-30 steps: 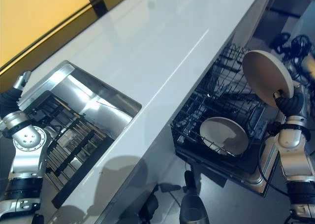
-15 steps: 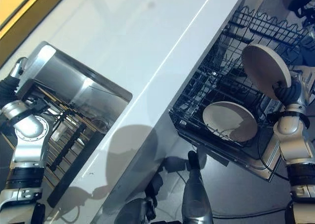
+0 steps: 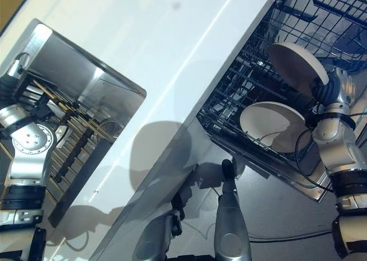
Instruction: Pick up plates and place into dishwasher.
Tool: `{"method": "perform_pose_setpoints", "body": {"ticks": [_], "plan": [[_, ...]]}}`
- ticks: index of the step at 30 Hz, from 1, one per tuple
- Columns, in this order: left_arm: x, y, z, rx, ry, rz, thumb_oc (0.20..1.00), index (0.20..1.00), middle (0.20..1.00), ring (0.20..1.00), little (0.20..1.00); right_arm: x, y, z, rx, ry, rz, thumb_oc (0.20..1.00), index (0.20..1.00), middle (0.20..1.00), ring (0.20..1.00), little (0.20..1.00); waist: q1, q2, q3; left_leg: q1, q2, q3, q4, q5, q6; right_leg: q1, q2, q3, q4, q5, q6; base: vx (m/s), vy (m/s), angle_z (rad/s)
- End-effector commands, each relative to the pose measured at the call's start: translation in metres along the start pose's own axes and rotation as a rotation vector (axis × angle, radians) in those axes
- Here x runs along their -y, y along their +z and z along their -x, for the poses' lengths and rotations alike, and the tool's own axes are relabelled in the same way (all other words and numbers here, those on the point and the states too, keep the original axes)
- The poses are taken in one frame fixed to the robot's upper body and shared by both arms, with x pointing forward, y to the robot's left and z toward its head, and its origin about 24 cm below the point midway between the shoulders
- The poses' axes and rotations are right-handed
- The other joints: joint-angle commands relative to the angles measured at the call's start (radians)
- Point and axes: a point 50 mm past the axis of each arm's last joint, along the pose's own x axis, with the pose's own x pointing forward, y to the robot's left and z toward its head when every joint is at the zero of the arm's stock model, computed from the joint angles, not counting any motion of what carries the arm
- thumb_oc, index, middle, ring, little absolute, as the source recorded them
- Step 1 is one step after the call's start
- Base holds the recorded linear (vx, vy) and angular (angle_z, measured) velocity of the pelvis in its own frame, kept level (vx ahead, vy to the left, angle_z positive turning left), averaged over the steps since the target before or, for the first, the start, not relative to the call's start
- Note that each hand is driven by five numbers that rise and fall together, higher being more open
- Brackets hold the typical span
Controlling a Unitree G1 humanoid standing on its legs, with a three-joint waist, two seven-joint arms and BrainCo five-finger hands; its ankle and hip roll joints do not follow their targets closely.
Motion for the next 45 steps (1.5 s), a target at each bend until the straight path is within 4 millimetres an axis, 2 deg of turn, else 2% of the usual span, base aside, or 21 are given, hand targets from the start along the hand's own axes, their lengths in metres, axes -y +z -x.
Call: {"method": "perform_pose_setpoints", "body": {"ticks": [1,9,23,33,41,42,43,44,45], "plan": [[-0.004,0.013,-0.016,0.105,-0.007,-0.048,1.000,1.000,1.000,1.000,1.000,0.040,0.007,-0.023,0.047,-0.180,0.168,0.200,0.200,0.200,0.200,0.200,0.004,-0.008,-0.025,-0.189,0.029,-0.094,0.042,0.119,0.008,-0.039,-0.043,-0.031,0.272,-0.283,0.008,-0.02,-0.066,0.04],[-0.002,0.022,-0.027,0.147,-0.018,-0.053,1.000,1.000,1.000,1.000,1.000,0.033,-0.009,-0.024,-0.025,-0.149,0.279,0.200,0.200,0.200,0.200,0.200,0.027,-0.009,-0.007,-0.244,0.020,-0.103,0.046,0.130,0.016,-0.089,-0.044,-0.047,0.297,-0.284,0.008,-0.04,-0.079,0.03],[0.014,0.032,-0.033,0.166,-0.017,-0.019,1.000,1.000,1.000,1.000,1.000,0.002,-0.007,-0.028,-0.093,-0.025,0.211,0.200,0.200,0.200,0.200,0.200,0.033,0.041,0.024,-0.291,-0.003,-0.097,0.032,0.150,0.022,-0.154,-0.072,-0.052,0.324,-0.282,0.014,-0.05,0.003,0.00],[0.018,0.035,-0.032,0.164,-0.022,-0.005,1.000,1.000,1.000,1.000,1.000,-0.004,-0.009,-0.026,-0.118,-0.016,0.168,0.200,0.200,0.200,0.200,0.200,0.025,0.055,0.027,-0.297,-0.008,-0.086,0.034,0.152,0.023,-0.171,-0.082,-0.047,0.329,-0.275,0.018,-0.03,0.011,0.00],[0.018,0.034,-0.034,0.151,-0.022,-0.006,1.000,1.000,1.000,1.000,1.000,-0.005,-0.019,-0.020,-0.152,-0.023,0.149,0.200,0.200,0.200,0.200,0.200,0.018,0.053,0.018,-0.282,-0.007,-0.081,0.029,0.152,0.023,-0.157,-0.084,-0.049,0.317,-0.269,0.021,0.00,0.000,0.00],[0.017,0.034,-0.034,0.148,-0.024,-0.007,1.000,1.000,1.000,1.000,1.000,-0.006,-0.020,-0.019,-0.157,-0.024,0.147,0.235,0.235,0.235,0.235,0.235,0.018,0.053,0.016,-0.279,-0.007,-0.080,0.028,0.152,0.023,-0.153,-0.085,-0.049,0.315,-0.268,0.021,0.00,0.000,0.00],[0.017,0.033,-0.033,0.147,-0.025,-0.007,1.000,1.000,1.000,1.000,1.000,-0.006,-0.021,-0.018,-0.158,-0.026,0.148,0.445,0.445,0.445,0.445,0.445,0.018,0.053,0.015,-0.276,-0.007,-0.080,0.027,0.151,0.023,-0.150,-0.085,-0.050,0.313,-0.268,0.021,0.00,0.000,0.00],[0.016,0.033,-0.033,0.146,-0.024,-0.009,1.000,1.000,1.000,1.000,1.000,-0.005,-0.022,-0.017,-0.161,-0.033,0.144,1.000,1.000,1.000,1.000,1.000,0.017,0.052,0.013,-0.273,-0.007,-0.079,0.026,0.150,0.023,-0.148,-0.085,-0.050,0.311,-0.268,0.021,0.00,0.000,0.00],[0.016,0.033,-0.032,0.146,-0.024,-0.008,1.000,1.000,1.000,1.000,1.000,-0.005,-0.022,-0.017,-0.163,-0.036,0.140,1.000,1.000,1.000,1.000,1.000,0.017,0.052,0.012,-0.271,-0.007,-0.079,0.025,0.150,0.023,-0.146,-0.085,-0.051,0.309,-0.267,0.021,0.00,0.000,0.00]]}}
